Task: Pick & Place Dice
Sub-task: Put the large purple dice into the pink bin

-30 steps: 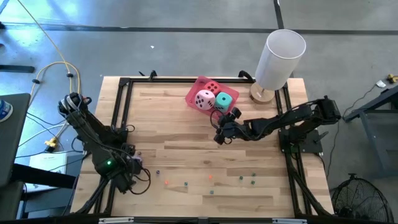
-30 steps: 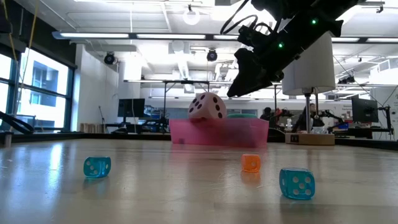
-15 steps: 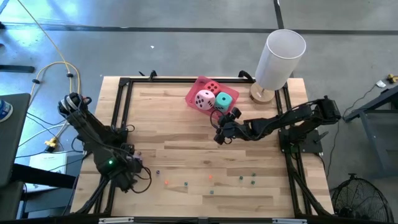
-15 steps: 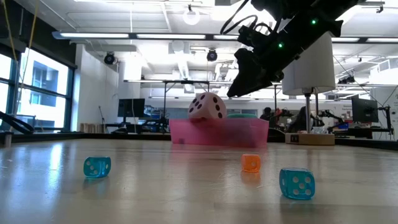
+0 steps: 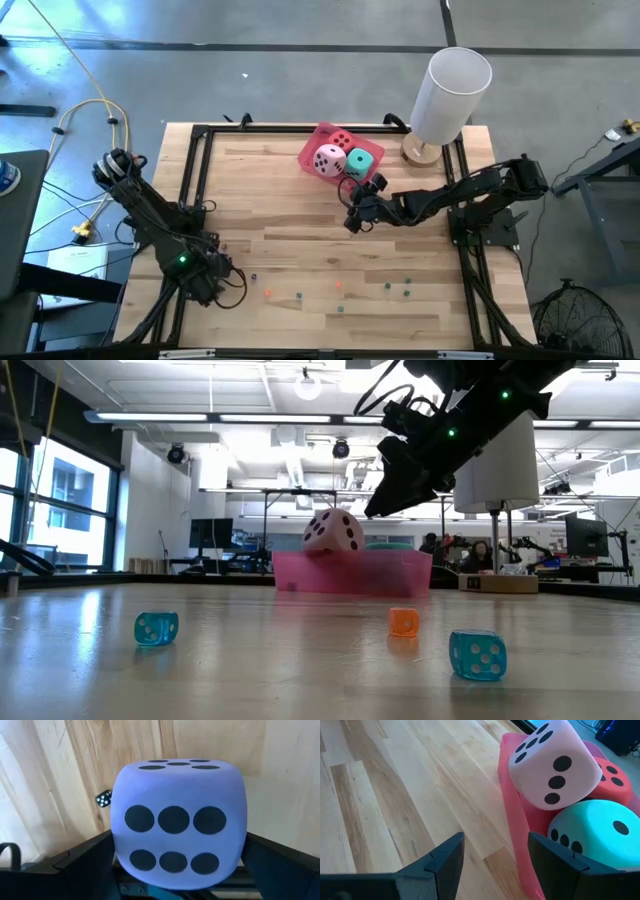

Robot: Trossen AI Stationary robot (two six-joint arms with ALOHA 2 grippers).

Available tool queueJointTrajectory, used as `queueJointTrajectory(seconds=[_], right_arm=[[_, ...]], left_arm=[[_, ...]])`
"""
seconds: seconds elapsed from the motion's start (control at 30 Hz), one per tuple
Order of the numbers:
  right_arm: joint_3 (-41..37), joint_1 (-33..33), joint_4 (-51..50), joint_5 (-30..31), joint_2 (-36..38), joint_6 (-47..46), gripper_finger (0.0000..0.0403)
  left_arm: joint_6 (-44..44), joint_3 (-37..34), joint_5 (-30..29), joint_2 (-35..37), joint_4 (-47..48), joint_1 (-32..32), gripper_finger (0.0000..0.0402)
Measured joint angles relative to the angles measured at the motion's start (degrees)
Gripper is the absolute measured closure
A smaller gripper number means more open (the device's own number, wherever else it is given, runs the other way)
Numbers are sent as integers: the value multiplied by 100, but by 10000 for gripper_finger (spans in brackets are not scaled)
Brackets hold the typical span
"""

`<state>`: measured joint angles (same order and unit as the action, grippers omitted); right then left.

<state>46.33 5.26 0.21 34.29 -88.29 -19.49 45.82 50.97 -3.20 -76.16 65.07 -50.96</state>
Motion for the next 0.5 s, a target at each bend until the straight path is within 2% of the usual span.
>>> queueJointTrajectory(seconds=[0.3,0.5], right_arm=[[0,2,0,-3,0,-42,192],[0,0,-1,-3,0,-42,192]], left_arm=[[154,-545,95,16,-451,191,4],[-140,-636,87,2,-686,251,4]])
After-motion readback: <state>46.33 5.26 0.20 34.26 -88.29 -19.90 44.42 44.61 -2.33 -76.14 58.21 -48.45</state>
